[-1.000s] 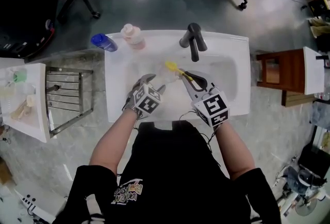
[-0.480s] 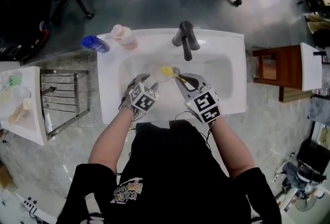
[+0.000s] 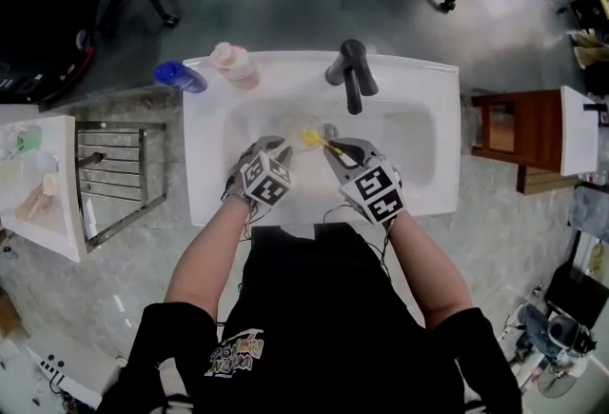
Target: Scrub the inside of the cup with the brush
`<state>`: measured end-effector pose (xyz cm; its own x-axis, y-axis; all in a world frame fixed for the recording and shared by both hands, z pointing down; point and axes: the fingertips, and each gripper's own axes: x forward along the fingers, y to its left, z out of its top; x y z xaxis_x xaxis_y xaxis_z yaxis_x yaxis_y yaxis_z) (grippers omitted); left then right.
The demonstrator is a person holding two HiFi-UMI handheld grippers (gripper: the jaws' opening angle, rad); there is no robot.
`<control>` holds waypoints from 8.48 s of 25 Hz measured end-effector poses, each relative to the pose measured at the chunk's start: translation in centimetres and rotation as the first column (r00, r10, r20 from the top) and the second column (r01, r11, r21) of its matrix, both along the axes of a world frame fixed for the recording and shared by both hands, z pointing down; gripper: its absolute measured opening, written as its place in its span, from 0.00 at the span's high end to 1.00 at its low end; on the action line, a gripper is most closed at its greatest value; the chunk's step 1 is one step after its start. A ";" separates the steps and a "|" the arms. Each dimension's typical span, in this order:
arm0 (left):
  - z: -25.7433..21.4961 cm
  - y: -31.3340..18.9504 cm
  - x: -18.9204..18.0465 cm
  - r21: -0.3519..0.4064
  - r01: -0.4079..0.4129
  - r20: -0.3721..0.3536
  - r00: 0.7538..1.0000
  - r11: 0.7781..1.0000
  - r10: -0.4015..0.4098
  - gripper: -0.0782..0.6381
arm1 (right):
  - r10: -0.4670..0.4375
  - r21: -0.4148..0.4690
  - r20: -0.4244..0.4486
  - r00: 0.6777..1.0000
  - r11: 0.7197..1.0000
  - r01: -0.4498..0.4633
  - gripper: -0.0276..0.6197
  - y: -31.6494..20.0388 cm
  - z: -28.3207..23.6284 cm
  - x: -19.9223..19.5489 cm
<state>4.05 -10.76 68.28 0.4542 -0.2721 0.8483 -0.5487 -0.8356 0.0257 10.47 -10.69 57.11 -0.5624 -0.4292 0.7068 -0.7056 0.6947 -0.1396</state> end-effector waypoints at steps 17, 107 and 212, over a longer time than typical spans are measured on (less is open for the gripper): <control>-0.8 -0.3 -0.2 0.019 -0.003 -0.092 0.996 1.000 0.005 0.82 | -0.076 -0.020 -0.014 0.997 0.997 0.076 0.90 -0.7 1.8 -3.5; -1.9 0.0 -0.3 0.078 -0.038 -0.104 0.994 0.996 0.046 0.82 | -0.071 -0.006 -0.181 0.981 0.997 0.071 0.90 -4.6 5.2 -3.4; -2.0 -0.1 -0.7 0.065 -0.016 -0.120 0.992 0.998 0.024 0.82 | -0.101 -0.203 -0.209 0.973 0.977 0.058 0.90 -3.2 6.3 -1.4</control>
